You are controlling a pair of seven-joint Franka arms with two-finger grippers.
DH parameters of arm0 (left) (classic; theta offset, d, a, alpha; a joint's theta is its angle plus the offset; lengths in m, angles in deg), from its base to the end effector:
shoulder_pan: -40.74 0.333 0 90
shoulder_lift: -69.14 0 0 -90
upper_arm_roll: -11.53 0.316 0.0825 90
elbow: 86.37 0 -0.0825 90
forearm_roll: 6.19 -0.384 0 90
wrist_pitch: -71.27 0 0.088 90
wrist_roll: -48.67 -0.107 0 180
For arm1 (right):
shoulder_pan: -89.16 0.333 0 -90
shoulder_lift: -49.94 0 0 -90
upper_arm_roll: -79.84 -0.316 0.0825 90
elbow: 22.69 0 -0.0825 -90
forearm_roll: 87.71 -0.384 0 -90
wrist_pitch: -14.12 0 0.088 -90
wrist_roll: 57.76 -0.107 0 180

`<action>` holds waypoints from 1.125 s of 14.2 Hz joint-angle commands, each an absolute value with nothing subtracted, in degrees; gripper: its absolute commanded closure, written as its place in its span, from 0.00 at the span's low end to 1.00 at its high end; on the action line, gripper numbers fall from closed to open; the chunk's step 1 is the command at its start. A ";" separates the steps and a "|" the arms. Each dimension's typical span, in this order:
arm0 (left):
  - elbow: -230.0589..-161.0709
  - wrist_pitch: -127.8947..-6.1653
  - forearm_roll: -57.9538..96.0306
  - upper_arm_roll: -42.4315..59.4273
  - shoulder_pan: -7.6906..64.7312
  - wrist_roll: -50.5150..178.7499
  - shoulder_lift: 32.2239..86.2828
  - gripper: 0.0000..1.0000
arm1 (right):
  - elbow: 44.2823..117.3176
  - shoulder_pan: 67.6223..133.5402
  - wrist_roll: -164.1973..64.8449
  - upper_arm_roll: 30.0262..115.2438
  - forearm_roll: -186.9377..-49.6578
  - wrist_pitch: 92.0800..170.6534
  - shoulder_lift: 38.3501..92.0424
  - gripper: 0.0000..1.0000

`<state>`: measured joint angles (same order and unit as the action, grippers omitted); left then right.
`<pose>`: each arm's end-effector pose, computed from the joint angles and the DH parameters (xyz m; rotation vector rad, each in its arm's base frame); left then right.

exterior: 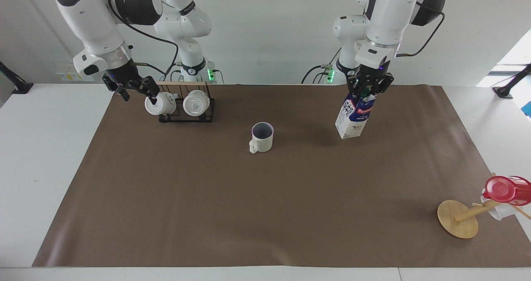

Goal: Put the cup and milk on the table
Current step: 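Carry the milk carton with the left gripper toward the dark cup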

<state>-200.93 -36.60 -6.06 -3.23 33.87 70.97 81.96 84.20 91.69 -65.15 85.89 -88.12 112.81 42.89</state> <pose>0.4646 -0.1950 0.5611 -3.1231 -0.0244 -0.1764 0.5204 -0.0339 0.5633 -3.1080 0.2972 0.0335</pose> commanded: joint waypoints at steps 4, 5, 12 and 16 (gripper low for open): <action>-197.55 -38.85 -6.54 -2.98 27.65 80.04 76.53 0.56 | 76.73 91.27 -62.42 84.93 -86.65 111.50 46.86 0.00; -197.55 -40.17 -6.62 -2.98 26.68 81.44 75.56 0.56 | 75.41 91.00 -62.42 85.02 -86.74 110.81 46.95 0.00; -197.64 -47.73 -9.42 -2.98 20.62 88.74 69.85 0.56 | 65.48 91.26 -61.90 85.02 -85.96 102.55 47.83 0.00; -197.99 -48.79 -14.18 -2.98 17.10 92.88 67.91 0.56 | 64.49 91.35 -60.84 84.93 -85.68 98.06 46.35 0.00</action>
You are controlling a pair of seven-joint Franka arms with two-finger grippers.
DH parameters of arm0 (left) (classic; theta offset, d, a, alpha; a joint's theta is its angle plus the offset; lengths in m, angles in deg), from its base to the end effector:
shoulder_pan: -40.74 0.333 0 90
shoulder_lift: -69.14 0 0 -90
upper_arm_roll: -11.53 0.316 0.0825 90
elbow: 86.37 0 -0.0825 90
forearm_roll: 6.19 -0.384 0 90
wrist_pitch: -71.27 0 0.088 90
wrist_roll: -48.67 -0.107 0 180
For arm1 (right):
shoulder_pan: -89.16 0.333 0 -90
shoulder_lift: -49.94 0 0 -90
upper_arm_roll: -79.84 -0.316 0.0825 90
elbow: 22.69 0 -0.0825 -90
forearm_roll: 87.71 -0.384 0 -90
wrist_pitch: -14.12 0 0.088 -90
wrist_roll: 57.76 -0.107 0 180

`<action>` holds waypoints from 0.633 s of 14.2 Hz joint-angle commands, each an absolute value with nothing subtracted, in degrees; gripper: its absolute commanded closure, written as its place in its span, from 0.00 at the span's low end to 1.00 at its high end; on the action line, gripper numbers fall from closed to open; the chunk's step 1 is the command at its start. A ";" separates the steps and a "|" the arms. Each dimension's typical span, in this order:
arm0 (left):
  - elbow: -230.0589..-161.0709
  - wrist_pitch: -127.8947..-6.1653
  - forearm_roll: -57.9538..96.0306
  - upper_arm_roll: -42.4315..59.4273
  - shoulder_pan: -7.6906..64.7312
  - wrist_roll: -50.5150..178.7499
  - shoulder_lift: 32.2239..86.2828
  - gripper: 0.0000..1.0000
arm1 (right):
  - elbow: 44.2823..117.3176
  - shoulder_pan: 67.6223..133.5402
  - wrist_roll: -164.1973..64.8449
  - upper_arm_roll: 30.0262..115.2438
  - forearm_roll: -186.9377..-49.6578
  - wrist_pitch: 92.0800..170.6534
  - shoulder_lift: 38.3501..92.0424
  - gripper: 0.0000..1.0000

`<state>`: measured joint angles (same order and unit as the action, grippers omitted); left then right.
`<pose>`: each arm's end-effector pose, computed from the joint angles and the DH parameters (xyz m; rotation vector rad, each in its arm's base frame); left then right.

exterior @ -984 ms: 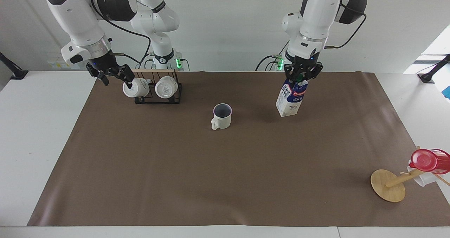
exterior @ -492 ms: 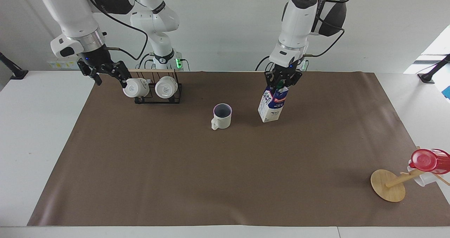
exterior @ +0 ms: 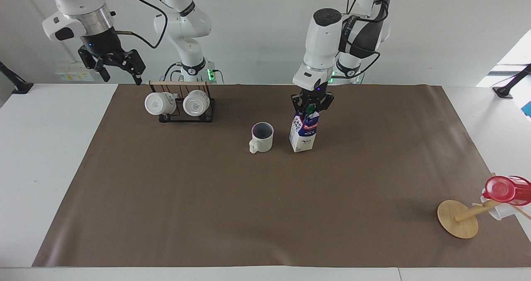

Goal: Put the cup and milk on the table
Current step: 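Carry the milk carton with the left gripper toward the dark cup, then lower the milk carton beside the dark cup with the left gripper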

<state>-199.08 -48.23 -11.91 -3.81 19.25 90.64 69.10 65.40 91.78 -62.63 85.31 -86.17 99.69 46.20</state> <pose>0.4583 -0.3370 0.4809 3.1267 0.0714 0.2315 0.5252 -0.0312 0.6684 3.1139 -0.2136 0.0333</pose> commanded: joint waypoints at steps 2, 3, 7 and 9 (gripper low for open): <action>-198.60 -50.02 -14.18 -2.98 17.10 92.88 67.91 0.56 | 65.55 91.44 -60.75 84.85 -85.60 97.80 45.99 0.00; -198.95 -50.28 -14.18 -2.98 17.01 92.88 67.91 0.56 | 65.64 91.62 -60.75 84.58 -85.51 97.88 45.99 0.00; -200.18 -51.60 -14.27 -3.06 16.92 92.97 67.82 0.55 | 66.17 91.71 -59.36 84.32 -85.42 97.62 45.81 0.00; -201.15 -52.57 -14.27 -3.06 16.92 92.97 67.91 0.55 | 66.26 91.71 -59.43 84.32 -85.69 96.83 45.64 0.00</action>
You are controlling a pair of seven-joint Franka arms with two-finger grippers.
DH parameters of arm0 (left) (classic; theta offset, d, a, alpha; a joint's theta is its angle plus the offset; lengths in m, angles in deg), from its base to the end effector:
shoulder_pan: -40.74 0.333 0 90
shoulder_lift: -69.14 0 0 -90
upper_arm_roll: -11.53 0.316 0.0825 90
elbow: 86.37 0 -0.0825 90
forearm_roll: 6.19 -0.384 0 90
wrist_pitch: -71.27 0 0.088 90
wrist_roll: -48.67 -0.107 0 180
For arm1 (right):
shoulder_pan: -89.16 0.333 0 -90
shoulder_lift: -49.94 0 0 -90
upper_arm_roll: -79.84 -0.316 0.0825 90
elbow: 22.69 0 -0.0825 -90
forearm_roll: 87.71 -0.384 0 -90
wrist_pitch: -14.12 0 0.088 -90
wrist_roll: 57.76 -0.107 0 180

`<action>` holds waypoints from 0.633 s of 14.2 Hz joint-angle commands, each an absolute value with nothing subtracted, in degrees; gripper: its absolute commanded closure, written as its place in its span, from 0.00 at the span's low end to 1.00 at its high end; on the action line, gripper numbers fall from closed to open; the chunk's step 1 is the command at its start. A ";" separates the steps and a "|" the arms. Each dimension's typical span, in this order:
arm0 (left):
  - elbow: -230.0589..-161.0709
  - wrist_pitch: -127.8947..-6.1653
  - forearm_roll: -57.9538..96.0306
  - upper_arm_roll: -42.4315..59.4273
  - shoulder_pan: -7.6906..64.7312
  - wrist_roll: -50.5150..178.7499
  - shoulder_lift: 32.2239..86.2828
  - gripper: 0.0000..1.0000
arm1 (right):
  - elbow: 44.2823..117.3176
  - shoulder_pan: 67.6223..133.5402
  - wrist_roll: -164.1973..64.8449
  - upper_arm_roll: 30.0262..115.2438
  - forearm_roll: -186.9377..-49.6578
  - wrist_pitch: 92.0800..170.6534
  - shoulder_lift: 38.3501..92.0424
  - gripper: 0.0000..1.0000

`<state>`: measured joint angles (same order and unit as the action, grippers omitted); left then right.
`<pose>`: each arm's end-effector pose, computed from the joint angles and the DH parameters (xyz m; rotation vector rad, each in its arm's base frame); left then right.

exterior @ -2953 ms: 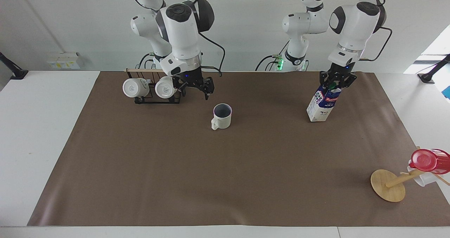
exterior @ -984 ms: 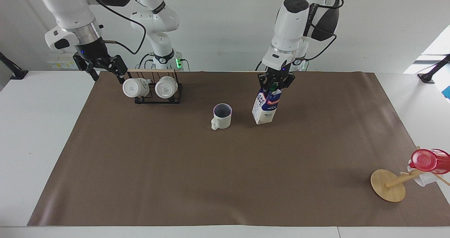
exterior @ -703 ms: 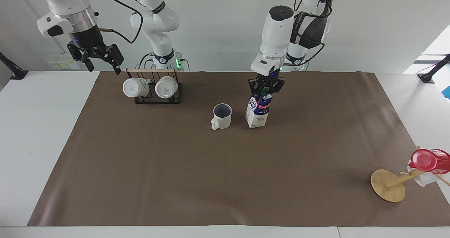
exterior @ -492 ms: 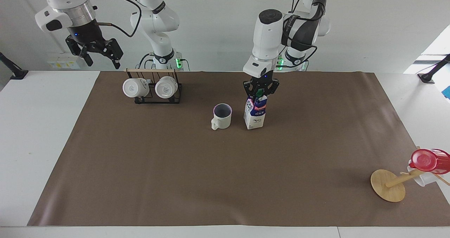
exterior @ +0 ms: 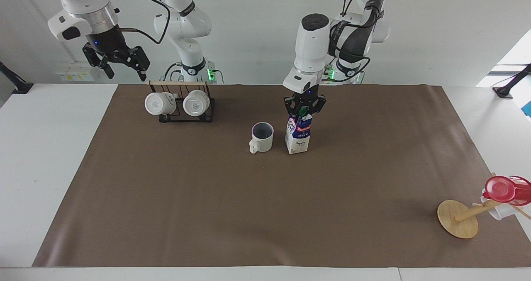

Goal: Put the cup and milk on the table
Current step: 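Lower the milk carton beside the dark cup with the left gripper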

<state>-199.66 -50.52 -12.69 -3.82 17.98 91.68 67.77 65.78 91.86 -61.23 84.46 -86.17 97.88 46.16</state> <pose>0.4553 -0.3496 0.4672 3.1214 0.0503 0.2442 0.5221 -0.0223 0.6629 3.1162 -0.1506 -0.0252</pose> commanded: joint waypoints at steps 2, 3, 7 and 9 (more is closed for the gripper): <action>-201.41 -52.66 -14.27 -3.06 16.92 92.97 67.91 0.54 | 66.26 91.71 -59.69 84.23 -86.21 96.91 45.64 0.00; -201.50 -52.66 -14.27 -3.06 16.92 92.88 67.91 0.53 | 66.26 91.71 -59.61 84.23 -86.21 96.91 45.64 0.00; -201.07 -52.05 -14.27 -3.06 16.74 92.62 67.91 0.00 | 66.26 91.71 -59.70 84.32 -85.16 96.91 45.55 0.00; -200.19 -51.08 -14.10 -3.06 16.48 92.44 67.91 0.00 | 66.26 91.71 -59.70 84.32 -84.98 96.83 45.55 0.00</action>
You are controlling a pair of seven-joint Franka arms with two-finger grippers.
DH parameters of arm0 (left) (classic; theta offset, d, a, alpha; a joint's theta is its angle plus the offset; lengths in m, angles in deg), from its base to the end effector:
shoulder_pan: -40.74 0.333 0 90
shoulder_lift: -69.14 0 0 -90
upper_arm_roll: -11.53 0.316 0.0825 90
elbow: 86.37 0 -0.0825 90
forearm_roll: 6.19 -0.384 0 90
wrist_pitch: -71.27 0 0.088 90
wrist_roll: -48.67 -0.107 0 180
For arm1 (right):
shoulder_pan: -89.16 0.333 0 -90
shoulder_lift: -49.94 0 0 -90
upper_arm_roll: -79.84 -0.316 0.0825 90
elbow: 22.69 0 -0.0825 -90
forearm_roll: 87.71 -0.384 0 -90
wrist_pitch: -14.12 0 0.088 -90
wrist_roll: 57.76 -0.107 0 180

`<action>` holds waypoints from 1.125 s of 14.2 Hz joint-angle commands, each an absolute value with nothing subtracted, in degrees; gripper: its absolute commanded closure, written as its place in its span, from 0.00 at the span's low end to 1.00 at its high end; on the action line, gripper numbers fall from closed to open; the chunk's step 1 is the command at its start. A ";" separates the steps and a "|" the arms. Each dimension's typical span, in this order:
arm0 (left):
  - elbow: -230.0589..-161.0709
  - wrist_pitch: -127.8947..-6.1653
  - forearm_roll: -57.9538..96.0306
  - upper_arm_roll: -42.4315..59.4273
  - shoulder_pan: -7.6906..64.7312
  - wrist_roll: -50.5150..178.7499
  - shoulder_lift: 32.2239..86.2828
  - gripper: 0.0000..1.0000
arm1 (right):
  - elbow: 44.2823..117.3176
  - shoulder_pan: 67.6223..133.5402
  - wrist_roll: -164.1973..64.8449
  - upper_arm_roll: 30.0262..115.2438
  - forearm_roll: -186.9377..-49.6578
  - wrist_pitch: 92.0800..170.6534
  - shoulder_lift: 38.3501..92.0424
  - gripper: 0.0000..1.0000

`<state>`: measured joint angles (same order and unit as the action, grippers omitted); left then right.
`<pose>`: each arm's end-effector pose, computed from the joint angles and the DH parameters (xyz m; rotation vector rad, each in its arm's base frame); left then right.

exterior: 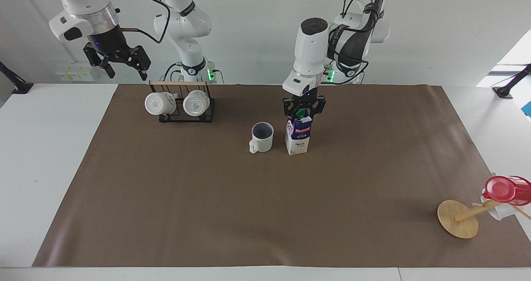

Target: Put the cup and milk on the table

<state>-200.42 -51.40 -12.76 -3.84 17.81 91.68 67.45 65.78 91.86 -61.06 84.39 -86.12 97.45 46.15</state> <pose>0.4539 -0.3510 0.4592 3.1227 0.0418 0.2390 0.5212 -0.0217 0.6624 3.1154 -0.1443 -0.0366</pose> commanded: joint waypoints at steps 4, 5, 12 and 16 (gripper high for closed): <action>-195.28 -47.48 -13.48 -2.89 17.44 92.00 68.26 0.00 | 67.05 91.62 -59.78 84.32 -85.24 97.00 45.11 0.00; -193.87 -46.08 -13.39 -2.28 17.45 91.74 68.35 0.00 | 67.05 91.44 -59.61 84.41 -85.68 96.83 45.11 0.00; -179.81 -24.30 -11.37 -1.92 28.15 73.84 68.96 0.00 | 66.26 91.53 -59.52 84.58 -86.04 97.00 43.79 0.00; -176.72 -18.66 -11.37 -1.75 36.50 63.21 69.57 0.00 | 66.26 91.53 -59.52 84.49 -86.04 97.00 43.79 0.00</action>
<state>-178.47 -21.67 -12.25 -1.25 33.16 68.35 69.36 65.79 91.83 -61.05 84.57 -86.00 97.39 44.32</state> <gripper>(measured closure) 0.000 0.000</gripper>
